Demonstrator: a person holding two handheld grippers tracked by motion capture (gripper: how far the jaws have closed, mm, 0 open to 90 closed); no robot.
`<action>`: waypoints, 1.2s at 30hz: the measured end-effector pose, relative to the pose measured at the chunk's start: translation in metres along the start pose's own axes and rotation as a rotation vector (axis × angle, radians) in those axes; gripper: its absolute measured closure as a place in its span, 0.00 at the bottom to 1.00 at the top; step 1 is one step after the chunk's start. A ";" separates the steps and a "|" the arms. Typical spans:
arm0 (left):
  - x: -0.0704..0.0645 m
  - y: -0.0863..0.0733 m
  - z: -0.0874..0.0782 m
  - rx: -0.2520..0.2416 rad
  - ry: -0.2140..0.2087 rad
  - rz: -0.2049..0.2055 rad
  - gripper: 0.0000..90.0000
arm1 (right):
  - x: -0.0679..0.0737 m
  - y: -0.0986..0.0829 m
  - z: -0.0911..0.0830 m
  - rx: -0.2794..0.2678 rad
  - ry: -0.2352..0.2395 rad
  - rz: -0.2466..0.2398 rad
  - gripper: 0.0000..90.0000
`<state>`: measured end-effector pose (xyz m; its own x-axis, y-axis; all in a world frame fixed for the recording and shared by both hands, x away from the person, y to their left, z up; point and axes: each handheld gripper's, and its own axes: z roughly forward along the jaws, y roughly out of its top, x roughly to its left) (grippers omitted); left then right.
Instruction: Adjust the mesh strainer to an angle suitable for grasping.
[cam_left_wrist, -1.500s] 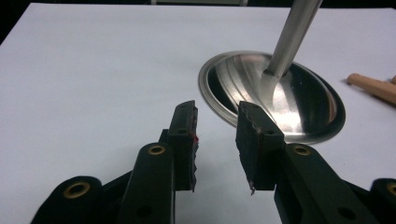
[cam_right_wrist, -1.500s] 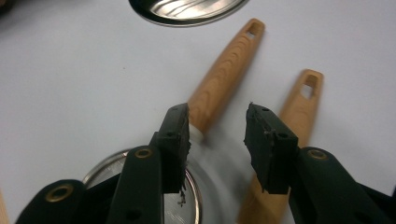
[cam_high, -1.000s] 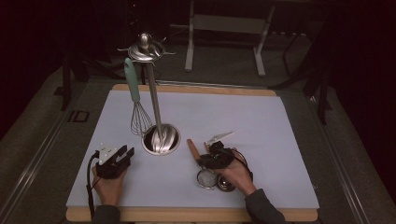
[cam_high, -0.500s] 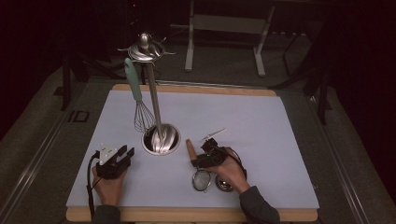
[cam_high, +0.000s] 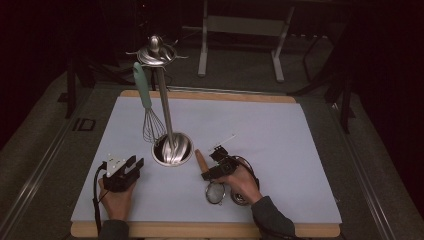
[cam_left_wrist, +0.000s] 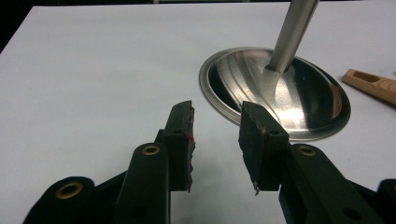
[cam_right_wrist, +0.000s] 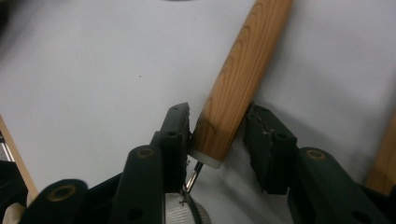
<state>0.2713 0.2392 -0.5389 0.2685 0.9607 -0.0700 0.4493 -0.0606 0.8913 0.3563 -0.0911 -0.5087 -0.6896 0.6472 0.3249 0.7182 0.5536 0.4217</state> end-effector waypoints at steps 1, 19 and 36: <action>0.000 0.000 0.000 0.000 0.001 0.001 0.73 | 0.001 0.002 0.001 0.006 -0.001 0.000 0.69; 0.000 0.000 0.000 0.000 0.002 0.002 0.73 | 0.007 0.019 -0.002 -0.009 -0.010 -0.023 0.79; 0.000 0.000 0.000 -0.002 0.003 0.002 0.73 | 0.008 0.022 -0.030 -0.092 0.041 -0.057 0.80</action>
<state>0.2714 0.2386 -0.5389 0.2668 0.9614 -0.0666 0.4471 -0.0622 0.8923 0.3641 -0.0890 -0.4714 -0.7339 0.5927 0.3319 0.6672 0.5373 0.5160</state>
